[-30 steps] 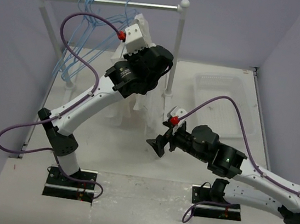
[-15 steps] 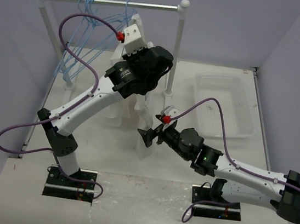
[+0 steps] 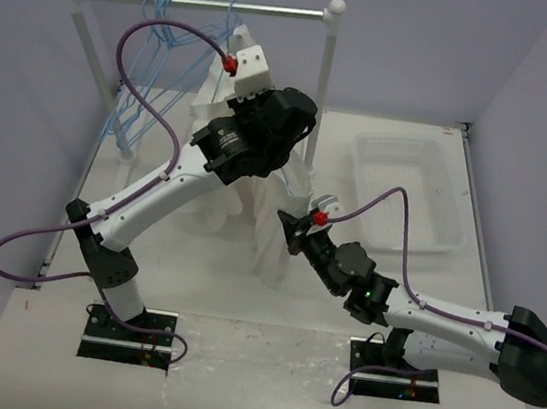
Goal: Remove the skirt from the hanger
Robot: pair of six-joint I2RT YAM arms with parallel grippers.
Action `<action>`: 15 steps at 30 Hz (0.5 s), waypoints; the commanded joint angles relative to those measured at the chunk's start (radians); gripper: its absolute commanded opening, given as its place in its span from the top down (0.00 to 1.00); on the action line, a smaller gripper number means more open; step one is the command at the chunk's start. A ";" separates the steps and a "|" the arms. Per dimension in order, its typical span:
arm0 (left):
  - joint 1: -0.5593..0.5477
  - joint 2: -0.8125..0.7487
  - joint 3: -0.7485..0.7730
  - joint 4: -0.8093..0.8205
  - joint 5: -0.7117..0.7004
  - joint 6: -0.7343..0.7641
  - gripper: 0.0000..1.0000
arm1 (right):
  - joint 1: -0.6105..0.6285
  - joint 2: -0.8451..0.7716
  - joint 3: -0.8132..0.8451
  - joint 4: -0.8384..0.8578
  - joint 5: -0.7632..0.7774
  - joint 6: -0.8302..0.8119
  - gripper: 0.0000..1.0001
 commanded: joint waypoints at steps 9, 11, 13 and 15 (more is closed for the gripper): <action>0.007 -0.172 -0.081 0.652 -0.244 0.418 1.00 | 0.019 -0.042 -0.195 -0.007 0.027 0.208 1.00; 0.007 -0.186 -0.151 0.926 -0.301 0.631 1.00 | 0.019 -0.042 -0.230 -0.007 0.020 0.258 1.00; 0.020 -0.189 -0.194 1.253 -0.358 0.923 1.00 | 0.021 -0.045 -0.262 -0.013 0.010 0.302 1.00; 0.033 -0.170 -0.192 1.297 -0.366 0.978 1.00 | 0.021 -0.054 -0.268 -0.040 -0.002 0.319 1.00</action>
